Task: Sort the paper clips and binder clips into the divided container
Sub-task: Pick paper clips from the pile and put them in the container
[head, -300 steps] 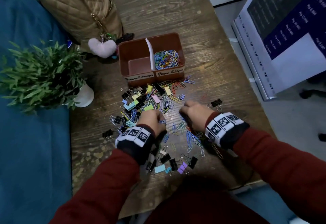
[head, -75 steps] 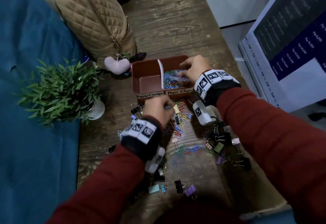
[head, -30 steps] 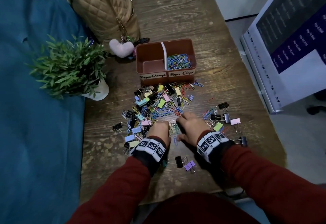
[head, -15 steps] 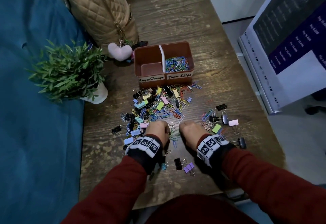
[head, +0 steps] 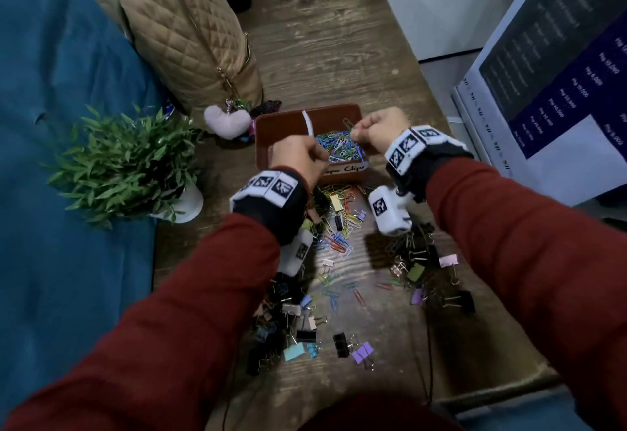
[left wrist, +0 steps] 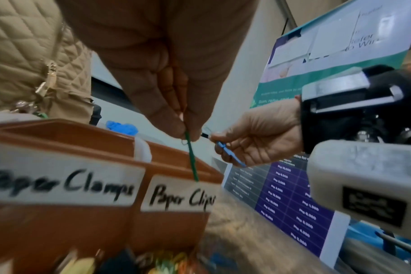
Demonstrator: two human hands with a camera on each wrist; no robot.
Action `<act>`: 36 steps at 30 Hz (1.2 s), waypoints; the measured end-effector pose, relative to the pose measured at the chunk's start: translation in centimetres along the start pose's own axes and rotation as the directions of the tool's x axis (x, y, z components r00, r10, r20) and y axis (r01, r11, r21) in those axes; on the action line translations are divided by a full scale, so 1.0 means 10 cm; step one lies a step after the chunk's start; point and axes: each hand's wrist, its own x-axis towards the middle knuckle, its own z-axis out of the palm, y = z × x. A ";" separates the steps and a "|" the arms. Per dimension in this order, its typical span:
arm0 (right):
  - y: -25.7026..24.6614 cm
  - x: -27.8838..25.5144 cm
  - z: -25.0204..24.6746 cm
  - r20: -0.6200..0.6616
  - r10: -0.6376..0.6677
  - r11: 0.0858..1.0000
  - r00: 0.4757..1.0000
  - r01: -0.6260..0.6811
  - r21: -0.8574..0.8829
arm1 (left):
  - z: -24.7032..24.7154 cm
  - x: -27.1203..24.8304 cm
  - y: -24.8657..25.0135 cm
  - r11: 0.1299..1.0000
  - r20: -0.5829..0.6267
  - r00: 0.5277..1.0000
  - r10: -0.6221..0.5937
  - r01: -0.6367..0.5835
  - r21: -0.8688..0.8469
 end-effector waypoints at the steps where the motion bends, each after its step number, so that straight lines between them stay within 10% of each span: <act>1: -0.06 0.09 0.01 0.001 0.003 1.000 1.000 -0.003 -0.030 | -0.02 0.12 0.05 1.000 -0.023 1.000 0.005 -0.005 -0.007; 10: -0.07 0.45 0.08 -0.040 -0.008 0.979 0.999 0.000 -0.202 | 0.11 0.74 0.18 0.998 -0.052 0.998 -0.020 0.017 -0.057; 18: 0.44 -0.13 0.05 0.079 -0.192 0.948 0.978 0.206 -0.244 | 0.04 0.16 -0.35 0.997 -0.012 0.999 -0.051 0.050 -0.061; 29: 0.69 -0.78 0.87 0.686 -0.267 0.463 0.677 0.714 -0.525 | -0.05 -0.81 -1.42 0.930 0.072 0.953 -0.295 0.268 0.252; 36: 0.97 -0.88 0.95 0.704 -0.107 0.361 0.702 0.687 -0.631 | 0.15 -1.04 -1.43 0.912 0.204 0.922 -0.328 0.253 0.324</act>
